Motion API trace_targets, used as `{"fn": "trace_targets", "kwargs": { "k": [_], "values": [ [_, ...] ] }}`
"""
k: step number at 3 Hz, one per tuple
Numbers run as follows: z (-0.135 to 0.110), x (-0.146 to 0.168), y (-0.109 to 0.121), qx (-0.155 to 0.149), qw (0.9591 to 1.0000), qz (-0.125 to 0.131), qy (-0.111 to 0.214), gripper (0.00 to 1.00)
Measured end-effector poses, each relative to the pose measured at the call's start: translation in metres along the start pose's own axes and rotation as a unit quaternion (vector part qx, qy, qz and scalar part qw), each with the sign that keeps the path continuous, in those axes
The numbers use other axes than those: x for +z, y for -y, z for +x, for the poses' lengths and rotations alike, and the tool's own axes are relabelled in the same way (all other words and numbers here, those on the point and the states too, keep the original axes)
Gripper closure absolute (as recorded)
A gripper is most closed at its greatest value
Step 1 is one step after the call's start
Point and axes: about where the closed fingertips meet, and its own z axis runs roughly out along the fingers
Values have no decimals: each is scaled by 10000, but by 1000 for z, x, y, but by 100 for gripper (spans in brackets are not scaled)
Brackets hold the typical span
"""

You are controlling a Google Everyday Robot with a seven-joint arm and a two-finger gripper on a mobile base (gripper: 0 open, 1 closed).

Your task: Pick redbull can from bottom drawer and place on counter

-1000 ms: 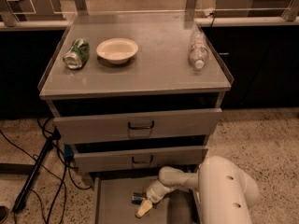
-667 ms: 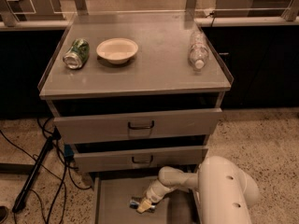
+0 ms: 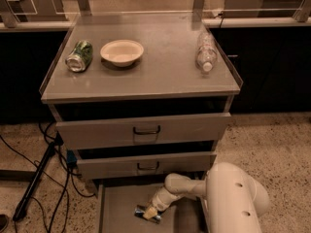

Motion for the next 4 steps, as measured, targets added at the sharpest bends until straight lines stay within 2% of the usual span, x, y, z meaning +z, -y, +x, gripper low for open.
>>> {"fn": "trace_targets", "kwargs": {
  "k": [1,3,4],
  "values": [
    [-1,-1,-1,0,10000,6,1,100],
    [-18,-39,-23,-76,9998,174,26,100],
    [-16,-91,-57,107,9997,204,-67,100]
  ]
}}
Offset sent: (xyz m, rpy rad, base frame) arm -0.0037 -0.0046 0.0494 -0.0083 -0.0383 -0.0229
